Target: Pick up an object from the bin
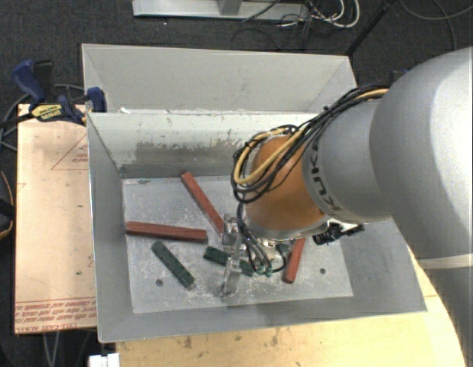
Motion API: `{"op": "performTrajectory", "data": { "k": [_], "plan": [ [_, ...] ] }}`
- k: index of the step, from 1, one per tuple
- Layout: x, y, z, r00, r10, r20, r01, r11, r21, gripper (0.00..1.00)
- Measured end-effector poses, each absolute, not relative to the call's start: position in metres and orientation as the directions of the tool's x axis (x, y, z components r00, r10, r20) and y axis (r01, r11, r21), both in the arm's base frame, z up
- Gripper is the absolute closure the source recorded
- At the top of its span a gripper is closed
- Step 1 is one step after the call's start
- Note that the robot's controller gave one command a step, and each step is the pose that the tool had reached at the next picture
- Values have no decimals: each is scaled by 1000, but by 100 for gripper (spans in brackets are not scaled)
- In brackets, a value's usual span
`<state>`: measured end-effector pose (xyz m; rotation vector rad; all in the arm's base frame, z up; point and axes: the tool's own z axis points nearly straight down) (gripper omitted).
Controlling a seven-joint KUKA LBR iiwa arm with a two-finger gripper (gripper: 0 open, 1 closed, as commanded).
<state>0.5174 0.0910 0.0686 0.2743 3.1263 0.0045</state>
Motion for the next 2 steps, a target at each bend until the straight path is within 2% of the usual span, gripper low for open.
{"op": "performTrajectory", "data": {
  "k": [1,2],
  "plan": [
    [501,94,100,-963,270,-1,270,963,2,0],
    [491,98,99,-918,397,3,397,918,0,0]
  ]
}}
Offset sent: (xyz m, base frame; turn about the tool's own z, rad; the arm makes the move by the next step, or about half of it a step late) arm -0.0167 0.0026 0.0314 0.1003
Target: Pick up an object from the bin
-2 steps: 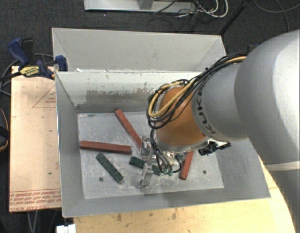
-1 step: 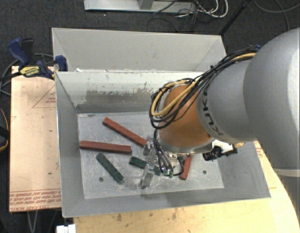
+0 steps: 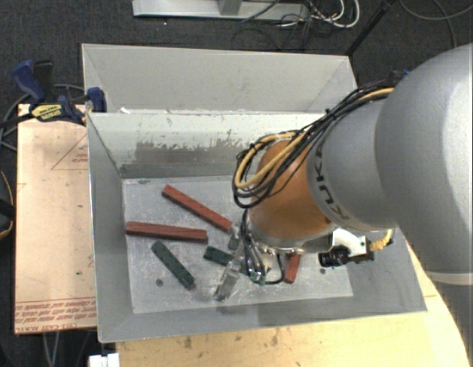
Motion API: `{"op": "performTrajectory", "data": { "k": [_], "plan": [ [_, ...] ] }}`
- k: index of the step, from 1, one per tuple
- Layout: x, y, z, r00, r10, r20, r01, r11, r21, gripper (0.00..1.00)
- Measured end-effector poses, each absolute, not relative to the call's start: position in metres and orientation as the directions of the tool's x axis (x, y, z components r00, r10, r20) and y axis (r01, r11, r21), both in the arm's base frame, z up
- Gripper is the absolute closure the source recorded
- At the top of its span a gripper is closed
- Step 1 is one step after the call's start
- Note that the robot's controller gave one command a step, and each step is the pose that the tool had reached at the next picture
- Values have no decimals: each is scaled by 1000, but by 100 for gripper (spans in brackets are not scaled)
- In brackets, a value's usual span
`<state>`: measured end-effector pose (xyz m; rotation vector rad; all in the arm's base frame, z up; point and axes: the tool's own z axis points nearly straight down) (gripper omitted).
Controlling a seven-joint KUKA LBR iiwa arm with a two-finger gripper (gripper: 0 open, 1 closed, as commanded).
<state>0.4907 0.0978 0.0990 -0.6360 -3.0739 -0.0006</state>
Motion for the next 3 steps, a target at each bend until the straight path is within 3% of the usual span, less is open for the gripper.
{"op": "performTrajectory", "data": {
  "k": [1,2,3],
  "plan": [
    [486,91,69,-840,542,3,542,840,-1,0],
    [486,91,69,-840,542,2,542,840,0,0],
    [487,91,70,-840,542,0,542,840,1,100]
  ]
}}
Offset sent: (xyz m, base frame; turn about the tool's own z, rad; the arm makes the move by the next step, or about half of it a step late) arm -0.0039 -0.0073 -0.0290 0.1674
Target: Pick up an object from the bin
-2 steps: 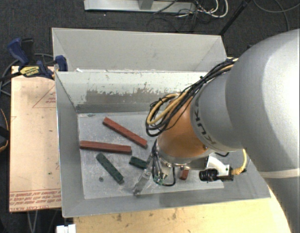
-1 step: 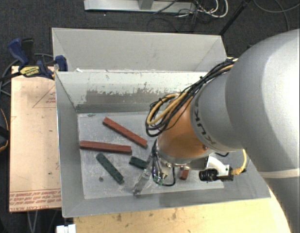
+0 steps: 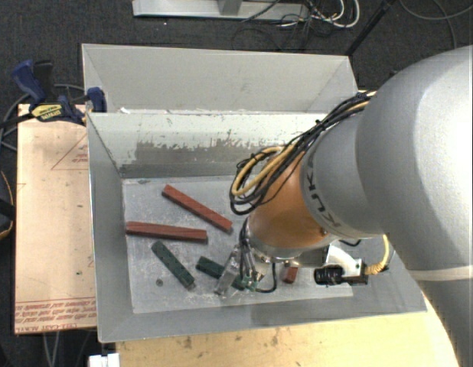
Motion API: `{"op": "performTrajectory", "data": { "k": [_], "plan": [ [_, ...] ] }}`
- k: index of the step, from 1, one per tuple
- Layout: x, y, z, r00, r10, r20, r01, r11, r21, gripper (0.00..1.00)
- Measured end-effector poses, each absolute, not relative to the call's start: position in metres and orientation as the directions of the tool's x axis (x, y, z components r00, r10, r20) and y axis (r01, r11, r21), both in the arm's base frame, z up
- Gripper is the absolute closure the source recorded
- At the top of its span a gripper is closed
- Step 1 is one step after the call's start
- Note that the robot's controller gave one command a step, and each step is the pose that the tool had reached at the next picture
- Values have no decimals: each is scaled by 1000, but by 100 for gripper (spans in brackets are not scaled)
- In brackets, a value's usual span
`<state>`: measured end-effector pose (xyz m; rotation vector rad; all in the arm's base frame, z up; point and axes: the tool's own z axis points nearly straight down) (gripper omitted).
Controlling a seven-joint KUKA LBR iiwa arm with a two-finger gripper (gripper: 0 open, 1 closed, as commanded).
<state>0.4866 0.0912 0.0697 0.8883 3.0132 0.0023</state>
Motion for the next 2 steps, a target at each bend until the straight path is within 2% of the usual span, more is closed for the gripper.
{"op": "performTrajectory", "data": {
  "k": [1,2],
  "plan": [
    [486,92,77,-840,542,0,542,840,1,100],
    [488,92,141,-842,540,-4,540,842,4,100]
  ]
}}
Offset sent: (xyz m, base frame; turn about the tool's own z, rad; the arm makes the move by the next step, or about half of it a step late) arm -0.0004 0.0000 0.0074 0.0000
